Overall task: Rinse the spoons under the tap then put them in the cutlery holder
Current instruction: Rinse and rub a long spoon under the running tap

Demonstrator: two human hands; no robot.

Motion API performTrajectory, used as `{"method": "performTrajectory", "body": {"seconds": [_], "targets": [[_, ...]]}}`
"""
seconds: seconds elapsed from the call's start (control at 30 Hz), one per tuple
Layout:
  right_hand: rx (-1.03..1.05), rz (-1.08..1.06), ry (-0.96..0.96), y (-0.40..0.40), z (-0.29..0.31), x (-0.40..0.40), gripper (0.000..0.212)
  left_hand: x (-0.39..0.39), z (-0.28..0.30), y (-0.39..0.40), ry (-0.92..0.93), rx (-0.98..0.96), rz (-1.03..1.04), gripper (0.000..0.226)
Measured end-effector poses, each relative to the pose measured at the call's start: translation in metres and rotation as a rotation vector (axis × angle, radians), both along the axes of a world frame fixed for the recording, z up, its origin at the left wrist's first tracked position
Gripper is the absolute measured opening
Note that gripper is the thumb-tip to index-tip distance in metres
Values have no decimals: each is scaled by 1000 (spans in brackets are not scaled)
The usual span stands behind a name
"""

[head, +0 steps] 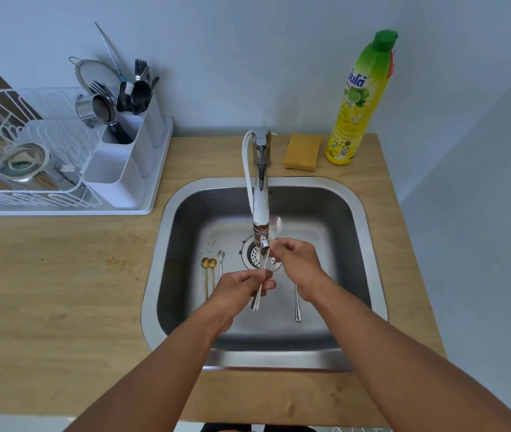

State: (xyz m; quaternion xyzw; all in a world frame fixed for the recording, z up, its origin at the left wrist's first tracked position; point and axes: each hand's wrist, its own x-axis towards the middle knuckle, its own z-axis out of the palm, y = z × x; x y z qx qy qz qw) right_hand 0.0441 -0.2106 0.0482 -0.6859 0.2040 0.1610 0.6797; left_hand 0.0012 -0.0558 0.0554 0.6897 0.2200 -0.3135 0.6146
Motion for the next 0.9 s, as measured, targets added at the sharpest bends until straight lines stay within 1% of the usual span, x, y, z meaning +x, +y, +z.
{"method": "performTrajectory", "body": {"seconds": [0.07, 0.13, 0.23, 0.3, 0.37, 0.47, 0.57, 0.63, 0.73, 0.8, 0.9], "targets": [[15, -28, -5, -3, 2, 6, 21, -6, -2, 7, 82, -37, -50, 25], [31, -37, -9, -3, 1, 6, 21, -7, -1, 13, 136, -51, -42, 24], [-14, -9, -21, 3, -3, -1, 26, -4, -4, 12, 47, 36, 30, 11], [-63, 46, -21, 9, -4, -6, 22, -6, -10, 8, -14, 65, 61, 5], [-88, 85, -9, 14, -5, -6, 19, -11, -15, 6, -28, 73, 54, 8], [-52, 98, 47, 14, -2, -2, 15, -11, -9, 7, 6, 53, 81, 12], [17, 134, 111, 12, -3, -6, 15, -1, 0, 6, 71, 45, 126, 26], [45, 154, 129, 14, -5, -12, 18, 6, 4, 4, 78, 37, 171, 33], [42, 188, 150, 12, -4, -16, 19, 3, 4, 3, 73, 40, 198, 26], [30, 202, 150, 9, -1, -12, 17, -3, 3, 4, 59, 43, 161, 22], [23, 149, 126, 3, 3, -2, 13, -12, -2, 8, 32, 77, 73, 17]]}}
